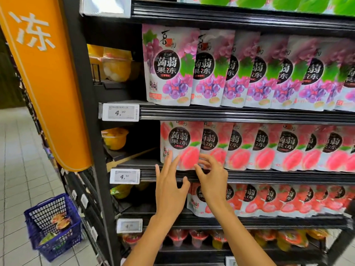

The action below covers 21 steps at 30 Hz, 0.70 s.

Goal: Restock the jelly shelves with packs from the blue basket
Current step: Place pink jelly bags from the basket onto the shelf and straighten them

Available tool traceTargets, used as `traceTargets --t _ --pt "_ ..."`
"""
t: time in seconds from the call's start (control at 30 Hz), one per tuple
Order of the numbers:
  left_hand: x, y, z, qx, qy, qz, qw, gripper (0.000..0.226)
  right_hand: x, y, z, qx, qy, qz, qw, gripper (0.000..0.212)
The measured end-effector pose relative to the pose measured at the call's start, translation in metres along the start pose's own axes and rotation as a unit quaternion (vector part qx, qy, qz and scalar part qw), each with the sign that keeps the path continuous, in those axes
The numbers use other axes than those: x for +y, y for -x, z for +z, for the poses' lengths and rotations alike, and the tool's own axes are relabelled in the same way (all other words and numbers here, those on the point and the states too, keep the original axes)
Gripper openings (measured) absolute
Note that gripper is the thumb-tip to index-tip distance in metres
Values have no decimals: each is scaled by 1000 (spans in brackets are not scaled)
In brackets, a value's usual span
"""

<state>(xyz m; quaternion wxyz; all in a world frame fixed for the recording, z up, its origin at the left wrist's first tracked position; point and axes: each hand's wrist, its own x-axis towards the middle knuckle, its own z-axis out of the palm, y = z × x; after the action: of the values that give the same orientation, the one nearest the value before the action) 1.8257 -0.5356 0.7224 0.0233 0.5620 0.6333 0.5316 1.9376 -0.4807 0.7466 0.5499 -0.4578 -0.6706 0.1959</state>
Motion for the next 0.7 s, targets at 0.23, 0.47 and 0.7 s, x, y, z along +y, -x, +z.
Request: traceTargets --t 0.23,0.47,0.7 --pt "-1 -2 5 -21 -16 2 1000 69 -2 2 2 59 107 8 992 25" --pt "7 -1 6 -57 4 -2 998 74 0 3 -1 70 81 39 993 23" --pt "5 1 1 -54 4 15 998 68 2 7 -5 72 54 32 995 22"
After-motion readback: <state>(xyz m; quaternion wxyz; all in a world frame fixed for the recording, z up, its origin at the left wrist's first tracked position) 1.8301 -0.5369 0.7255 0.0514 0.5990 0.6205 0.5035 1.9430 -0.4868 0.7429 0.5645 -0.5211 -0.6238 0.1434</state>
